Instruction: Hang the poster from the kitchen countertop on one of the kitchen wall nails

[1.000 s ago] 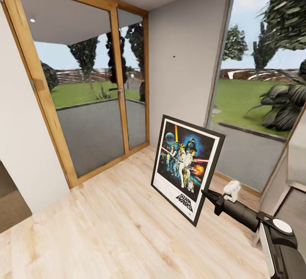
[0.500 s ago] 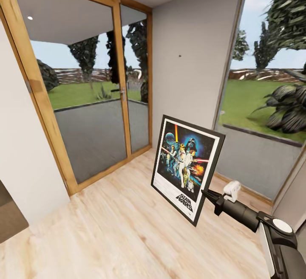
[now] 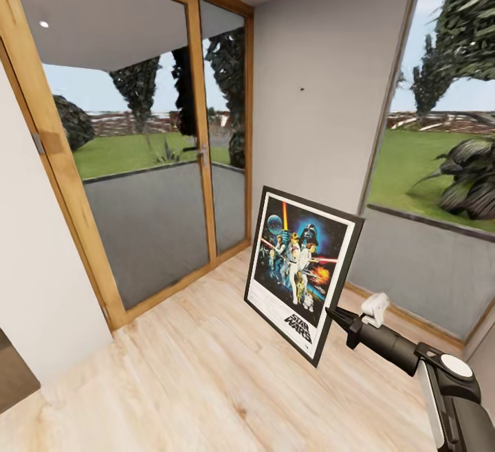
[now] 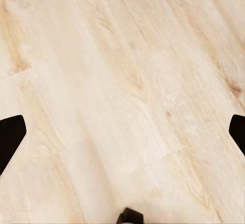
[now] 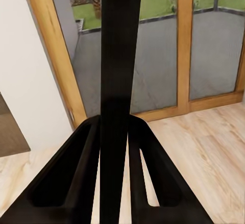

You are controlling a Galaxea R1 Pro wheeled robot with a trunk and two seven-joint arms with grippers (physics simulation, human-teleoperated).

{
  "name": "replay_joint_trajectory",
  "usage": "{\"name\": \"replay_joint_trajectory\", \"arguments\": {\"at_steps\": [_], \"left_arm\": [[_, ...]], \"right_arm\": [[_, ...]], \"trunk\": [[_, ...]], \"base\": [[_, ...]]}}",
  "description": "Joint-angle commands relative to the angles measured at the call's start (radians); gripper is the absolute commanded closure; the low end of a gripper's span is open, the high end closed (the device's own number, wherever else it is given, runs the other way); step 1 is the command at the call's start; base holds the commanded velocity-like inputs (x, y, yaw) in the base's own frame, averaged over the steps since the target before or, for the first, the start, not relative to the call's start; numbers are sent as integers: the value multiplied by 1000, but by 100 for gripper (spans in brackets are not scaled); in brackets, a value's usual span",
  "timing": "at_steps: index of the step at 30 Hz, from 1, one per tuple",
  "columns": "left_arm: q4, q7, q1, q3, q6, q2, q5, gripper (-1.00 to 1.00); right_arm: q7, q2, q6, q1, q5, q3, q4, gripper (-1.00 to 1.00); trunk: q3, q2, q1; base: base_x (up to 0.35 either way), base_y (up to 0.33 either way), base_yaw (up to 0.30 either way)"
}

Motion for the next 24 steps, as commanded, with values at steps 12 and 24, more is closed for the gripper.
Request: {"name": "replay_joint_trajectory", "arguments": {"at_steps": [12, 24], "left_arm": [[0, -7, 0, 1, -1, 0, 10, -100], [0, -7, 0, 1, -1, 1, 10, -100]], "right_arm": [[9, 0, 12, -1, 1, -2, -2, 100], [9, 0, 12, -1, 2, -2, -2, 100]], "trunk": [[-2, -2, 1], [-2, -2, 1]], "base": [[304, 227, 0], [295, 235, -51]]}}
